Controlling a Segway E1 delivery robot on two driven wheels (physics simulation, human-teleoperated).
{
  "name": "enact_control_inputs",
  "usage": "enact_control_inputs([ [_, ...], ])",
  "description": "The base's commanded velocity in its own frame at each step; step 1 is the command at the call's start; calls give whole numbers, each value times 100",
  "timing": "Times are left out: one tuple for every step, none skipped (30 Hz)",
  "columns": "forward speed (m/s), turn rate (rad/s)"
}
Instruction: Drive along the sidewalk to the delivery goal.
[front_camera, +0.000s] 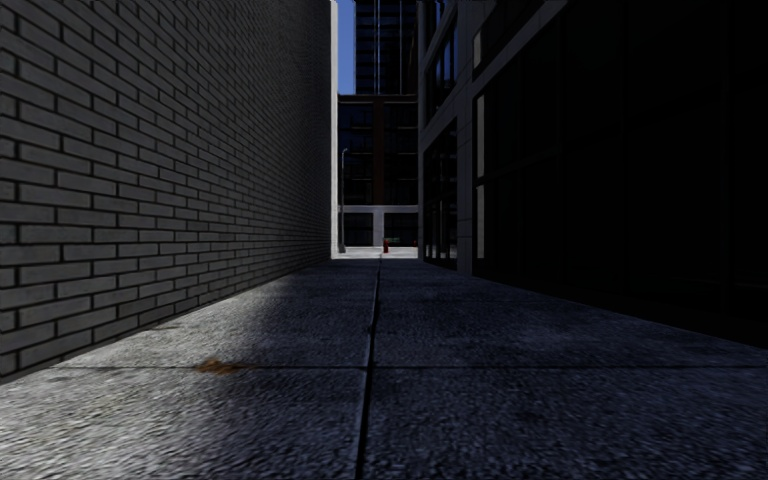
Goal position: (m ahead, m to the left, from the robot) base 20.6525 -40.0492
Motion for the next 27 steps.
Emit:
enact_control_inputs([
  [200, 24],
  [200, 24],
  [200, 14],
  [200, 0],
  [200, 0],
  [200, 0],
  [200, 0],
  [200, 0],
  [200, 0],
  [200, 0],
  [200, 0],
  [200, 0],
  [200, 0],
  [200, 0],
  [200, 0],
  [200, 0],
  [200, 0],
  [200, 0],
  [200, 0],
  [200, 0],
  [200, 0],
  [200, 0],
  [200, 0],
  [200, 0],
  [200, 0],
  [200, 0],
  [200, 0],
])
